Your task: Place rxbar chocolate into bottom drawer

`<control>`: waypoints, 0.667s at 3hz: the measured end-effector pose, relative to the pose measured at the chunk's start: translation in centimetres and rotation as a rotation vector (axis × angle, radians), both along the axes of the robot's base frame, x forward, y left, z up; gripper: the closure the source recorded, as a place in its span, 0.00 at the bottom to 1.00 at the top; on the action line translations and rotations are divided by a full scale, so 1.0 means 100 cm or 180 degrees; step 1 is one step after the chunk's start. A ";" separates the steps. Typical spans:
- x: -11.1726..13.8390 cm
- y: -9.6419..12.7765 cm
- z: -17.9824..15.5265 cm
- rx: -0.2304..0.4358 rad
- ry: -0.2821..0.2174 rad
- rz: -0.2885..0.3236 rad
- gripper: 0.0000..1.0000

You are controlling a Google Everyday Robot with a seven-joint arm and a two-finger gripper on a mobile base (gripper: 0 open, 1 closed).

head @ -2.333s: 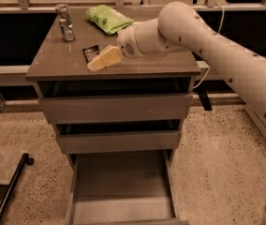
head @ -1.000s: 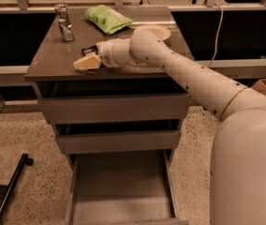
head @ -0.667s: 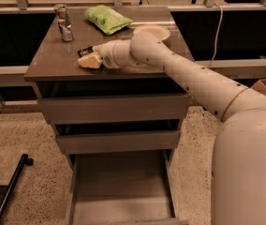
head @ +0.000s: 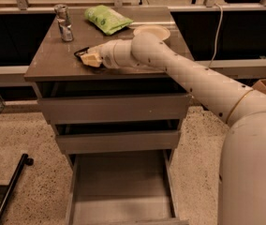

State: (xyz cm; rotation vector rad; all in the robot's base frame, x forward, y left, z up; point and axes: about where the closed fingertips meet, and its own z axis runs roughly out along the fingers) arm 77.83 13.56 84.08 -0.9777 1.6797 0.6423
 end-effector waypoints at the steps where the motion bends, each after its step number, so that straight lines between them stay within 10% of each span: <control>1: -0.018 -0.017 0.040 0.0080 -0.0126 0.0080 1.00; 2: -0.049 -0.035 0.066 0.0099 -0.0109 0.0225 1.00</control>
Offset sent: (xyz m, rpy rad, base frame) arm -0.0905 -0.0637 0.0973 0.0308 -0.0226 0.1257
